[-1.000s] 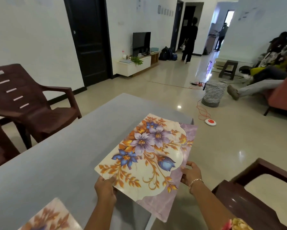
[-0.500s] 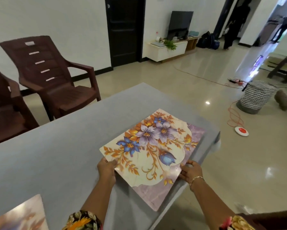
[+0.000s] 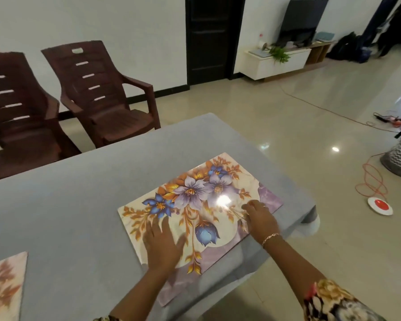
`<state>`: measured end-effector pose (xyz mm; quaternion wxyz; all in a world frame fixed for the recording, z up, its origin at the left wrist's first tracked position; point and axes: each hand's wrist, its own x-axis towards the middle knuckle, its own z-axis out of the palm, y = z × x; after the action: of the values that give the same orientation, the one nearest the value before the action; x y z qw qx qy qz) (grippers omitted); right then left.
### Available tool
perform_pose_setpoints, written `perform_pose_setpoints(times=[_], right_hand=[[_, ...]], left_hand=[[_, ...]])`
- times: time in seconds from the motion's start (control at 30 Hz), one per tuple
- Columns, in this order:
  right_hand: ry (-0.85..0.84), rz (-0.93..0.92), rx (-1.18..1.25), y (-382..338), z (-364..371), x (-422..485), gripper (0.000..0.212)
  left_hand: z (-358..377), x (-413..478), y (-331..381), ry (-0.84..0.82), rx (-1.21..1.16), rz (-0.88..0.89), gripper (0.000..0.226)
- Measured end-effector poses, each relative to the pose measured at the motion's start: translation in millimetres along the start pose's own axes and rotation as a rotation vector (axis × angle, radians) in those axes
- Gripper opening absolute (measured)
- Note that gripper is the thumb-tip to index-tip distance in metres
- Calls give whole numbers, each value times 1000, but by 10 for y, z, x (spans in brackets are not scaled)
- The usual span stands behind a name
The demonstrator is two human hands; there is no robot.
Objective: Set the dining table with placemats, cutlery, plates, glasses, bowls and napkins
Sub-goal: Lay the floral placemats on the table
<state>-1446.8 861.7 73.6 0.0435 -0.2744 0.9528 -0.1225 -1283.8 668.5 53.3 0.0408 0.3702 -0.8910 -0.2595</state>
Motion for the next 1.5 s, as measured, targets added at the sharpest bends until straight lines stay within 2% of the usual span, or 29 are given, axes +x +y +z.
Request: perform_pose_setpoints(times=[0.03, 0.1, 0.17, 0.23, 0.27, 0.33, 0.77, 0.8, 0.87, 0.9, 0.93, 1.0, 1.07, 1.2, 1.37, 1.4, 1.5], right_hand=[[-62, -74, -23, 47, 45, 89, 46], [-219, -195, -104, 115, 120, 226, 58], [-346, -196, -203, 192, 163, 200, 67], [-368, -206, -221, 244, 212, 124, 110], [-342, -202, -220, 241, 226, 81, 124], [-321, -199, -207, 291, 263, 34, 131], [-309, -188, -172, 278, 214, -25, 127], [-324, -184, -158, 273, 202, -23, 117], [-300, -177, -137, 215, 171, -32, 76], [-246, -185, -111, 166, 150, -33, 62], [-172, -230, -87, 124, 162, -8, 56], [-133, -292, -49, -14, 209, 20, 48], [-142, -367, -41, -247, 223, 12, 40], [-132, -550, 0, -840, 336, -9, 35], [-205, -704, 22, -1799, 554, -213, 38], [-205, -726, 77, -2014, 597, -267, 39], [-282, -755, 120, -2635, 701, -501, 44]], left_hand=[[32, -72, 56, -88, 88, -15, 96], [116, -136, 75, -234, 255, -49, 106], [132, -147, 62, -304, 315, -72, 120], [150, -125, 11, -320, 349, -44, 146], [159, -109, -22, -317, 356, -30, 152], [190, -87, -74, -310, 349, -16, 153], [173, -123, -86, -275, 363, 11, 152], [163, -120, -89, -270, 358, 16, 151], [116, -123, -103, -269, 355, 20, 151], [91, -134, -128, -254, 340, 22, 151], [59, -147, -160, -222, 317, 26, 148], [-34, -194, -250, -162, 278, 18, 137], [-141, -268, -365, -129, 289, -22, 122], [-380, -444, -717, -102, 259, -148, 121], [-793, -711, -1393, -7, 221, -209, 77], [-897, -771, -1549, -2, 226, -217, 76], [-1222, -966, -1986, 21, 215, -239, 96]])
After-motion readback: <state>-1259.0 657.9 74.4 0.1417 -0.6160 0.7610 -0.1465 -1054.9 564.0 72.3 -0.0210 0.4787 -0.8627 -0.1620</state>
